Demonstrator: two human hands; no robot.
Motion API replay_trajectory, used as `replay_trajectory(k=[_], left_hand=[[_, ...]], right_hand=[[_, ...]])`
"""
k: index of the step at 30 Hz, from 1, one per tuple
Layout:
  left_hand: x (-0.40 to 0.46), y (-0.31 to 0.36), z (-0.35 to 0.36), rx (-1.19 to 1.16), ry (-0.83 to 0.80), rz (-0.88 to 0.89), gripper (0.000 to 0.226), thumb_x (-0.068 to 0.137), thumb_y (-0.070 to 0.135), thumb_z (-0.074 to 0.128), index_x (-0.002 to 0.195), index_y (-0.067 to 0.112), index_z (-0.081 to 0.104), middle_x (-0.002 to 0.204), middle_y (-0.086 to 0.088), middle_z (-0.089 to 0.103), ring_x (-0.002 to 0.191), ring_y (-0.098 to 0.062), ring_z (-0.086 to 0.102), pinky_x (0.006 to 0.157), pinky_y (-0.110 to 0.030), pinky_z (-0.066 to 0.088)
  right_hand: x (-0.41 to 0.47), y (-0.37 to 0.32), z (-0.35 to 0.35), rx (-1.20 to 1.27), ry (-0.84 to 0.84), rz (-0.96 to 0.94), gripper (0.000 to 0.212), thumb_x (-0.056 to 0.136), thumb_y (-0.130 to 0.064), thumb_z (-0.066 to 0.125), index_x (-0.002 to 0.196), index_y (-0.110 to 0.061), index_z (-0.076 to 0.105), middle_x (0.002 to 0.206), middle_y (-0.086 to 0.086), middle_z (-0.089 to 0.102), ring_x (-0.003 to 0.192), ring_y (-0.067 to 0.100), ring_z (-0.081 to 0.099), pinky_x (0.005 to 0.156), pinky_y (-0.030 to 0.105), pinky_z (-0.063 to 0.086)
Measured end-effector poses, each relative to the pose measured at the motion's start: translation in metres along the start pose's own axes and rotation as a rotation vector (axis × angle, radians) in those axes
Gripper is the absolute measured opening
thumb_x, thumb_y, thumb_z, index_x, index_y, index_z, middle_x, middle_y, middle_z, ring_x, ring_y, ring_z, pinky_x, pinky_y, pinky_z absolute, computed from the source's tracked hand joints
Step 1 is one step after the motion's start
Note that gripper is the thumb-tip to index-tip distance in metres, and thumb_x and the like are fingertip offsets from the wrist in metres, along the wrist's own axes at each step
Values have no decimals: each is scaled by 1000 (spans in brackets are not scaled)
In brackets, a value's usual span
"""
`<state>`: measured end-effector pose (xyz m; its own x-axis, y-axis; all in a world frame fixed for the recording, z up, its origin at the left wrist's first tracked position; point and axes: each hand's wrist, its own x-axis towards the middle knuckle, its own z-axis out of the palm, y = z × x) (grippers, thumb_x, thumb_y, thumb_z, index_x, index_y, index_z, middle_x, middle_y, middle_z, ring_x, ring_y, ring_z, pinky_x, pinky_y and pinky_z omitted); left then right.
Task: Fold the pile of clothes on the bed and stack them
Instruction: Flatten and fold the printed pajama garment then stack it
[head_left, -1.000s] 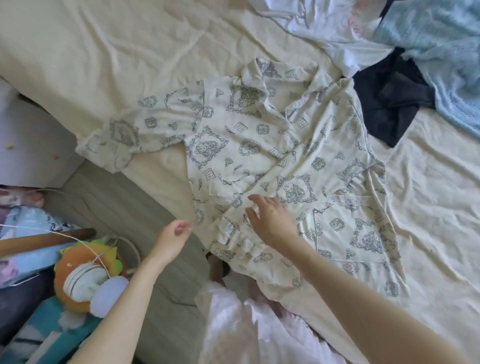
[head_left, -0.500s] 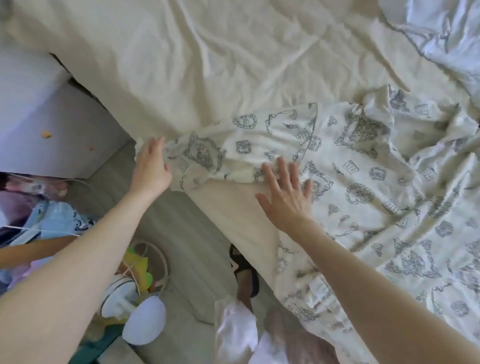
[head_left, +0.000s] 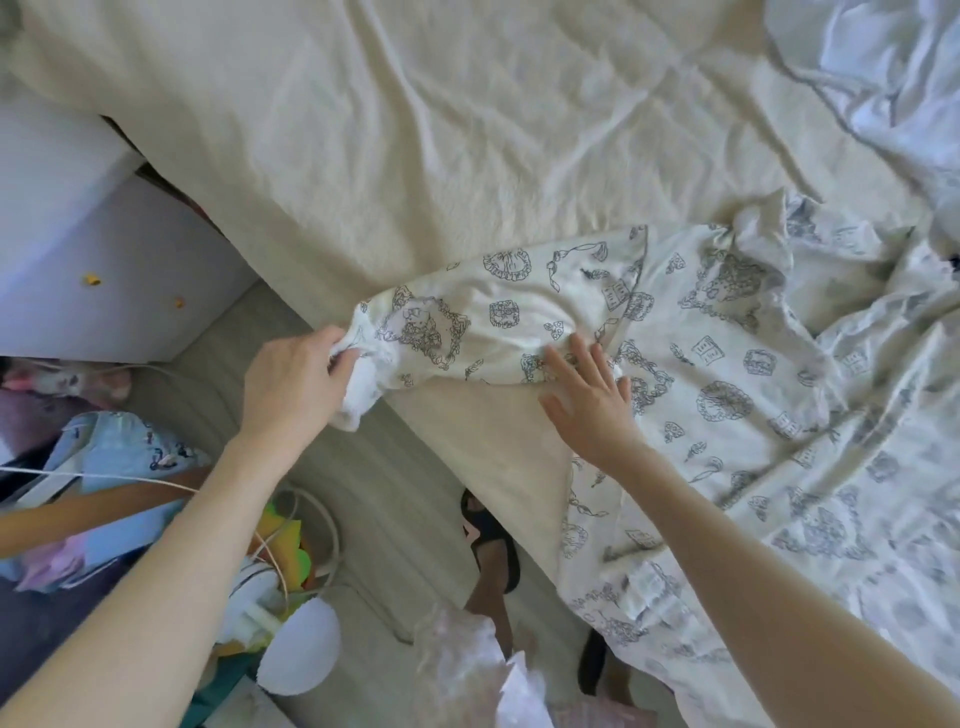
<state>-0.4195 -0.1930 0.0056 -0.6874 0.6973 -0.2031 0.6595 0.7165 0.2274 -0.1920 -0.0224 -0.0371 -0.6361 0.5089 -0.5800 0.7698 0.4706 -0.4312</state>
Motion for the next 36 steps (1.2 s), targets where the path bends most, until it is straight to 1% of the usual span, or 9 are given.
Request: replay_trajectory(k=[4, 11, 14, 16, 21, 25, 27, 32, 36], left_hand=[[-30, 68, -32, -23, 30, 113, 24, 88, 23, 65, 73, 6, 57, 51, -8, 48, 49, -35, 50, 48, -27, 29], [-86, 265, -28, -435, -179, 301, 14, 93, 23, 56, 86, 11, 60, 57, 9, 44, 48, -12, 40, 48, -27, 28], [-121, 357, 3, -685, -637, 357, 26, 96, 26, 51, 117, 12, 56, 94, 0, 63, 82, -14, 61, 74, -33, 50], [-146, 399, 34, -680, -833, 354, 49, 97, 31, 48, 144, 23, 34, 140, 1, 48, 123, -15, 49, 102, -33, 39], [-193, 401, 103, -657, -628, 162, 50, 96, 21, 50, 143, 25, 34, 146, 5, 37, 122, -4, 43, 98, -17, 33], [-208, 376, 139, -382, -565, 169, 59, 92, 17, 55, 146, 21, 30, 152, 5, 29, 141, -15, 22, 112, -27, 14], [-211, 381, 148, -313, -540, 182, 57, 92, 20, 56, 144, 19, 34, 151, 3, 30, 140, -18, 22, 114, -32, 15], [-228, 411, 161, -144, -392, 312, 69, 81, 38, 67, 140, 23, 36, 140, -5, 32, 124, -23, 28, 100, -31, 28], [-254, 429, 172, 74, -385, 358, 77, 84, 23, 65, 146, 27, 19, 147, -10, 16, 132, -27, 21, 110, -36, 22]], right_hand=[[-48, 7, -26, 513, 150, 114, 44, 100, -28, 44, 143, -21, 40, 152, -1, 32, 138, 14, 33, 107, 27, 31], [-173, 94, -61, 1354, 211, 412, 30, 99, -30, 43, 113, -12, 63, 100, 5, 73, 95, 20, 69, 80, 31, 57], [-214, 154, -66, 1522, 246, 509, 37, 98, -40, 41, 117, -15, 61, 110, 8, 69, 101, 24, 66, 82, 38, 54], [-234, 194, -64, 1550, 251, 580, 40, 97, -45, 41, 120, -17, 58, 110, 3, 68, 102, 21, 65, 83, 39, 53], [-241, 264, -51, 1378, 175, 682, 46, 92, -51, 48, 121, -15, 51, 114, 5, 63, 101, 21, 62, 85, 39, 50], [-216, 270, -46, 1031, 191, 594, 71, 79, -53, 66, 132, -12, 43, 131, 5, 53, 111, 23, 57, 91, 45, 51], [-201, 272, -45, 907, 211, 562, 55, 80, -41, 70, 119, -7, 52, 114, 10, 63, 94, 21, 63, 81, 40, 55], [-194, 306, -66, 1359, 199, 884, 7, 85, 1, 53, 89, -4, 56, 82, 11, 58, 71, 21, 56, 61, 33, 50], [-227, 331, -77, 1616, 94, 746, 18, 89, 9, 50, 88, -9, 53, 74, 9, 55, 64, 18, 58, 58, 27, 56]])
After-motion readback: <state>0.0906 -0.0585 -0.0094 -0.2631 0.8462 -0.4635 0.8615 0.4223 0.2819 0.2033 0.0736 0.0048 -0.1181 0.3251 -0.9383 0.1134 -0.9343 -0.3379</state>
